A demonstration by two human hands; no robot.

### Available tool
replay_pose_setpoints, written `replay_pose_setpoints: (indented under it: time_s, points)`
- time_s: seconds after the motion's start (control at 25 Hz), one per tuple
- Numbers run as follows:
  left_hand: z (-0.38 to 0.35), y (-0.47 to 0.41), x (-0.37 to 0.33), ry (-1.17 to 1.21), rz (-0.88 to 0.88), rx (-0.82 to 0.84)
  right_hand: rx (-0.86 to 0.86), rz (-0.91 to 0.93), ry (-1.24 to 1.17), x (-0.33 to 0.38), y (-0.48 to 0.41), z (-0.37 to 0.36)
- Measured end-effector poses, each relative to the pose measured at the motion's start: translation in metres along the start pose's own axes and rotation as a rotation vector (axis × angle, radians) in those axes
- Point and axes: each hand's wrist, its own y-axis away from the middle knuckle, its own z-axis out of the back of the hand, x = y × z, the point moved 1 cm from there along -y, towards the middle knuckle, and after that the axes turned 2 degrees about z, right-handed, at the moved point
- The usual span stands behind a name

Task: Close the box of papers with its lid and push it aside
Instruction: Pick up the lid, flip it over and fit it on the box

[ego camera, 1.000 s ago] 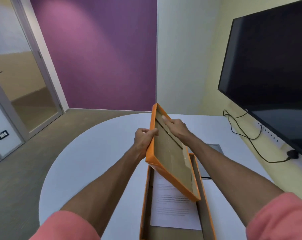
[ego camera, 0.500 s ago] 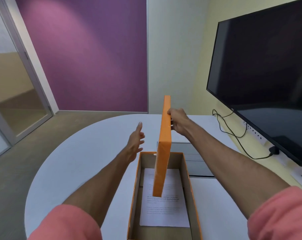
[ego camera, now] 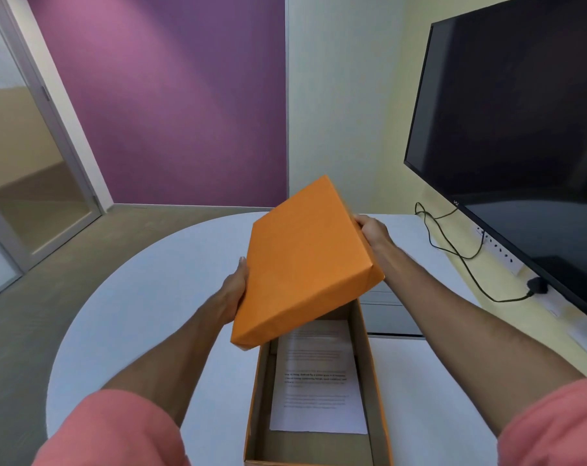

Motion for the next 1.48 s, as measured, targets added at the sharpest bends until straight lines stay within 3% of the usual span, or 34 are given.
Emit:
replay_pose_setpoints:
  time_s: [0.12, 0.28, 0.48, 0.68, 1.0, 1.48]
  points:
    - [0.005, -0.005, 0.000, -0.102, -0.085, -0.113, 0.023, 0.025, 0.120, -0.022, -0.005, 0.007]
    - [0.011, -0.012, 0.016, -0.170, -0.142, -0.100, 0.082, 0.024, 0.352, -0.061, -0.010, 0.020]
    - [0.000, -0.024, 0.054, -0.381, -0.178, -0.172, 0.081, -0.020, 0.385, -0.125, 0.002, 0.034]
    - [-0.019, -0.013, 0.082, -0.449, -0.151, -0.145, 0.039, -0.101, 0.403, -0.172, 0.016, 0.053]
    - [-0.030, -0.021, 0.101, -0.474, -0.159, -0.083, 0.041, -0.128, 0.402, -0.203, 0.023, 0.071]
    - [-0.030, 0.017, 0.133, -0.505, -0.184, -0.130, 0.056, -0.126, 0.502, -0.224, 0.058, 0.075]
